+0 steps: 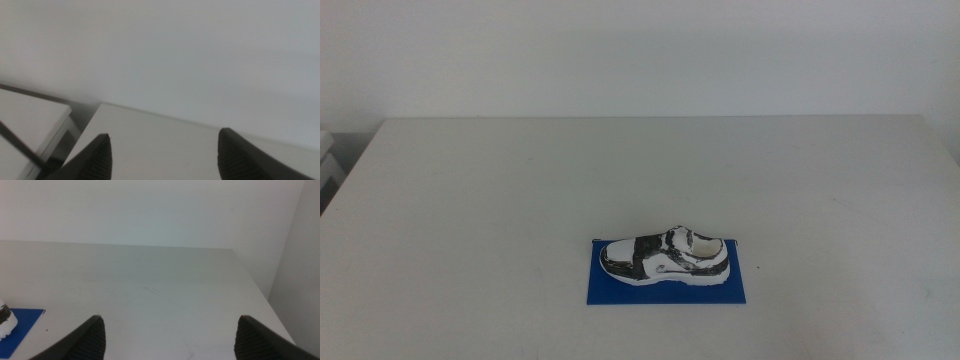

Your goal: Use one arm to grab the shoe from the table and place it on the mat.

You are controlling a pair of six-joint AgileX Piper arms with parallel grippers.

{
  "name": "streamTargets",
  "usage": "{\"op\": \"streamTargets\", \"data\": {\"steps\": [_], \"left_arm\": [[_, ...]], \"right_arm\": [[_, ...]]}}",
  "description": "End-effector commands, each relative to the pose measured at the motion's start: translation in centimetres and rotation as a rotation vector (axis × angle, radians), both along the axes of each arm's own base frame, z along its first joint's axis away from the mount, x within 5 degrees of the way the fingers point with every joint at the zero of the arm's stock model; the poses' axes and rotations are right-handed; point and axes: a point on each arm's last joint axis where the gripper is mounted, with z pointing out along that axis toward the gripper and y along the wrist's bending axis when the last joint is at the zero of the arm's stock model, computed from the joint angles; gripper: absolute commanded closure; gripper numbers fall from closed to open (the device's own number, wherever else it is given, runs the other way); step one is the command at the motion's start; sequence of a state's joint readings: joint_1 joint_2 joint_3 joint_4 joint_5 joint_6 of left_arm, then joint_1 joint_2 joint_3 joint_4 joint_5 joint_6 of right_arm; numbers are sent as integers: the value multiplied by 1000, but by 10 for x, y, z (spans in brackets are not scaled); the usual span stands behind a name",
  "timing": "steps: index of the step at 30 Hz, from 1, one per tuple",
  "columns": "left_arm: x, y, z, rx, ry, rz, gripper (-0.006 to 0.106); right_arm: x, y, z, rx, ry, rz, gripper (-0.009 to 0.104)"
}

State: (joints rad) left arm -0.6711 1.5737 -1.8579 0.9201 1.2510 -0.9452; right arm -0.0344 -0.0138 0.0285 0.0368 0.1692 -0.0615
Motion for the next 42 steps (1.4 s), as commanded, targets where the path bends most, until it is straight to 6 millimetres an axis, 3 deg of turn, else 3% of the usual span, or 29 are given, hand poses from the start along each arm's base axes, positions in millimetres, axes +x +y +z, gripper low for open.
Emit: {"op": "streamTargets", "data": {"steps": [1,5,12,18,26,31,42], "left_arm": [[-16,31,22,41,-2,57,31],[-14,71,22,-45,101,37,31],[-26,120,27,-94,22,-33,31],[-50,143,-10,-49,-195,-148,31],[-93,157,-83,43,-401,-204,31],[-126,158,-118,144,-366,-208,31],[-208,149,-161,197,-511,-203,31]], "right_arm": [[-2,-1,12,-25,-109,-8,29],[-2,-1,12,-25,-109,-8,29],[-2,-1,12,-25,-109,-8,29],[-2,-1,12,-25,-109,-8,29],[-2,-1,12,-25,-109,-8,29],[-2,-1,12,-25,-109,-8,29],[-2,-1,12,-25,-109,-8,29]]}}
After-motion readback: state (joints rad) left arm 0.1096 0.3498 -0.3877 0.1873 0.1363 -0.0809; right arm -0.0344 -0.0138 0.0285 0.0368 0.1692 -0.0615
